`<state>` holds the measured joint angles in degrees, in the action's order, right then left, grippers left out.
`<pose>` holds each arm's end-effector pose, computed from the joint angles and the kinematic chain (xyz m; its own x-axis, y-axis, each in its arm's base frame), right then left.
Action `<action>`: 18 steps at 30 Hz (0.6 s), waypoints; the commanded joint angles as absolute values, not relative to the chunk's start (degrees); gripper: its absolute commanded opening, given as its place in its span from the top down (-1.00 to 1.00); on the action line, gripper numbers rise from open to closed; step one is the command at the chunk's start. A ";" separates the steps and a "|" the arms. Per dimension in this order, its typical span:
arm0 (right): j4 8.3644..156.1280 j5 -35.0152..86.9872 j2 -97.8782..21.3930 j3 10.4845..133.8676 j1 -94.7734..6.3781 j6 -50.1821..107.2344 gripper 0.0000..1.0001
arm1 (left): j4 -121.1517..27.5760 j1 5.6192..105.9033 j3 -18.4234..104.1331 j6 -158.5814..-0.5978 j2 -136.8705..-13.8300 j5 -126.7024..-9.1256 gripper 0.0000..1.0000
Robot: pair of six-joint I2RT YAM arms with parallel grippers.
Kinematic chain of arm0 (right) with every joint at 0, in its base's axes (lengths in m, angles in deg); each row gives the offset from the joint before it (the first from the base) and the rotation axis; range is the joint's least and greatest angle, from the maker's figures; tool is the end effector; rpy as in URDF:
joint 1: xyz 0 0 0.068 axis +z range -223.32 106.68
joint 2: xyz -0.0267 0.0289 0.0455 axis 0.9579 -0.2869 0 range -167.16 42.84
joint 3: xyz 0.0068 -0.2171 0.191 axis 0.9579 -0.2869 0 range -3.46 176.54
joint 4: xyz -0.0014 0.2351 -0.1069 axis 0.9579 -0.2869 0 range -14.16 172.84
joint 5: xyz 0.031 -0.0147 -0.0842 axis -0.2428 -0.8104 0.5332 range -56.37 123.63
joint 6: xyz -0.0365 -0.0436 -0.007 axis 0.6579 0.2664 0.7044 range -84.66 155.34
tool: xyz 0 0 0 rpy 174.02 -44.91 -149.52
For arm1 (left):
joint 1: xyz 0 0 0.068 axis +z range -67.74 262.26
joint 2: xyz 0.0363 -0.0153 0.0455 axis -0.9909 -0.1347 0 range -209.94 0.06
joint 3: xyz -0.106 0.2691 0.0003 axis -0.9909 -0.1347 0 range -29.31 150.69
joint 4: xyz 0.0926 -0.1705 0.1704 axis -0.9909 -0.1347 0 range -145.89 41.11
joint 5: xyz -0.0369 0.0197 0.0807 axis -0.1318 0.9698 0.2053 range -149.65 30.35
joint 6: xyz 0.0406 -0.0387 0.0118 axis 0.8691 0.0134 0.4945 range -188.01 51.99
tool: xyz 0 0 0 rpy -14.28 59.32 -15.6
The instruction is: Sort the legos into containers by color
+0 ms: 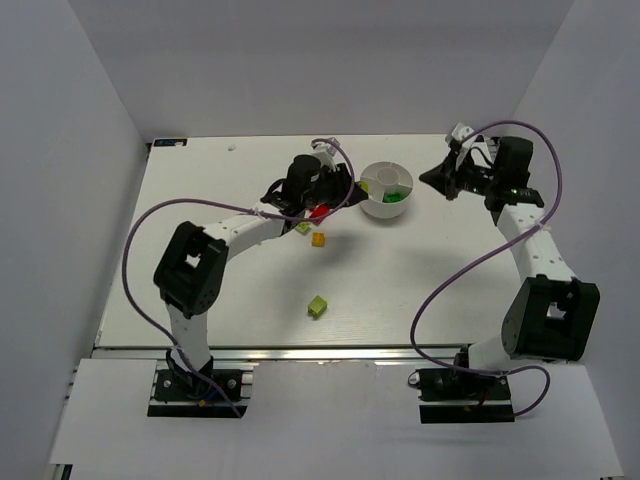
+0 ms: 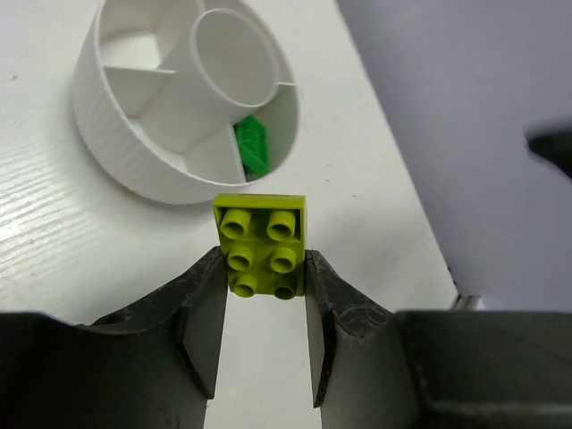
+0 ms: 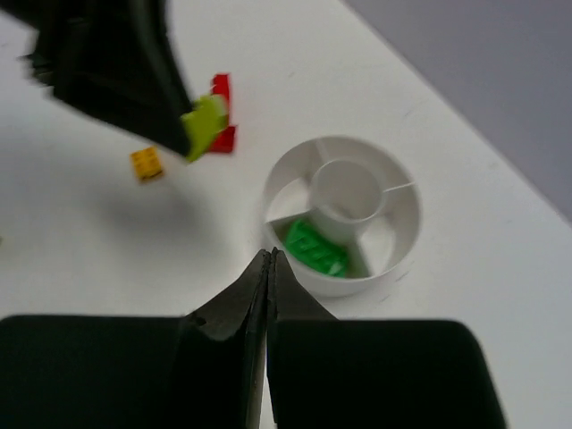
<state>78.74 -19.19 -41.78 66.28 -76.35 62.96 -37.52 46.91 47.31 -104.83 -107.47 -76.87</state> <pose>0.3370 0.0145 0.3571 0.0462 -0.2830 -0.9580 -0.7890 0.5779 -0.2088 0.3593 -0.2696 0.2712 -0.6858 -0.2153 -0.6952 0.4611 0.6104 -0.6440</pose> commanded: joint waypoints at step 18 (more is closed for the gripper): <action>64.03 -29.57 -35.21 56.13 -77.63 65.75 1.00 | -41.51 46.75 67.98 -123.02 -124.31 -73.98 0.43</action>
